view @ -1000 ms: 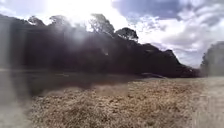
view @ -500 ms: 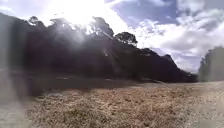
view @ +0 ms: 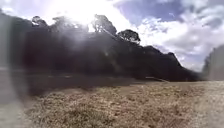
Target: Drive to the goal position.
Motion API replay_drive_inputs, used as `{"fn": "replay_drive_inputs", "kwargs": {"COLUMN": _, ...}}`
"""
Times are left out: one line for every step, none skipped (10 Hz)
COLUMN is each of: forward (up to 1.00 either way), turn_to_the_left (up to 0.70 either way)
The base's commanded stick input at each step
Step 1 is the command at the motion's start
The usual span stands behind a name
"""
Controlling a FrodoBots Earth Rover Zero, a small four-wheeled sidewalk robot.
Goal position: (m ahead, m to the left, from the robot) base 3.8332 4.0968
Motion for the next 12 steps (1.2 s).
{"fn": "replay_drive_inputs", "kwargs": {"forward": 0.70, "turn_to_the_left": 0.35}}
{"fn": "replay_drive_inputs", "kwargs": {"forward": 0.70, "turn_to_the_left": 0.35}}
{"fn": "replay_drive_inputs", "kwargs": {"forward": 0.70, "turn_to_the_left": 0.35}}
{"fn": "replay_drive_inputs", "kwargs": {"forward": 0.70, "turn_to_the_left": 0.35}}
{"fn": "replay_drive_inputs", "kwargs": {"forward": 0.70, "turn_to_the_left": 0.35}}
{"fn": "replay_drive_inputs", "kwargs": {"forward": 0.70, "turn_to_the_left": 0.35}}
{"fn": "replay_drive_inputs", "kwargs": {"forward": 0.70, "turn_to_the_left": 0.35}}
{"fn": "replay_drive_inputs", "kwargs": {"forward": 0.70, "turn_to_the_left": 0.35}}
{"fn": "replay_drive_inputs", "kwargs": {"forward": 0.70, "turn_to_the_left": 0.35}}
{"fn": "replay_drive_inputs", "kwargs": {"forward": 0.70, "turn_to_the_left": 0.23}}
{"fn": "replay_drive_inputs", "kwargs": {"forward": 0.70, "turn_to_the_left": 0.00}}
{"fn": "replay_drive_inputs", "kwargs": {"forward": 0.70, "turn_to_the_left": 0.00}}
